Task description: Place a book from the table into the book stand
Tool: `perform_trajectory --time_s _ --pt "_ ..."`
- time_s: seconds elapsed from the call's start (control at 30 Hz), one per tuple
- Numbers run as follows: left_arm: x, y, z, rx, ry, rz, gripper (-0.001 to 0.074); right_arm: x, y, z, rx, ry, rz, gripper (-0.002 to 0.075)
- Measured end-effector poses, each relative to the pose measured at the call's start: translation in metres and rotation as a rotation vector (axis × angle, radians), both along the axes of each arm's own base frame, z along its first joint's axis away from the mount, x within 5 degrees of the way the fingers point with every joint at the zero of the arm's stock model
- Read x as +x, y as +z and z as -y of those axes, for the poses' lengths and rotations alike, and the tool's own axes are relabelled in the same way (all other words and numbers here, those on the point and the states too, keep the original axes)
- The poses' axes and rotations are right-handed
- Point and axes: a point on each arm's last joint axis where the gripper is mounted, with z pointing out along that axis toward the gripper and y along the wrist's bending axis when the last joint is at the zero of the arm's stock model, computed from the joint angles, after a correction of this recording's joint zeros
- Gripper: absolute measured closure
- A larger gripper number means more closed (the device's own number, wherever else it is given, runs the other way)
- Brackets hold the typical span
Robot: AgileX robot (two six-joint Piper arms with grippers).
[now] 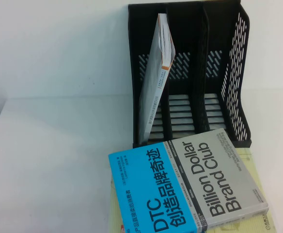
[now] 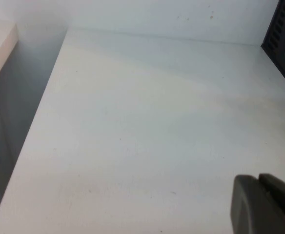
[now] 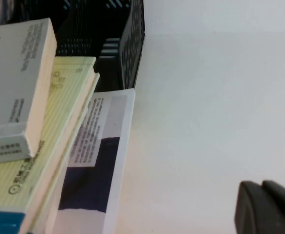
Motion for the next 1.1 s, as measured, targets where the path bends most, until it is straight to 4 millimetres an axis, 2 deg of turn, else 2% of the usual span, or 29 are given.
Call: perform_trajectory --time_s 0.9,1.1 --pt "0.0010 0.0021 0.0002 -0.029 0.005 0.032 0.0738 0.0001 0.0011 -0.0024 0.069 0.004 0.003 0.0729" --pt "0.0026 0.0087 0.0002 -0.095 0.020 0.105 0.0738 0.0022 0.0056 -0.0025 0.124 -0.010 0.067 0.0729"
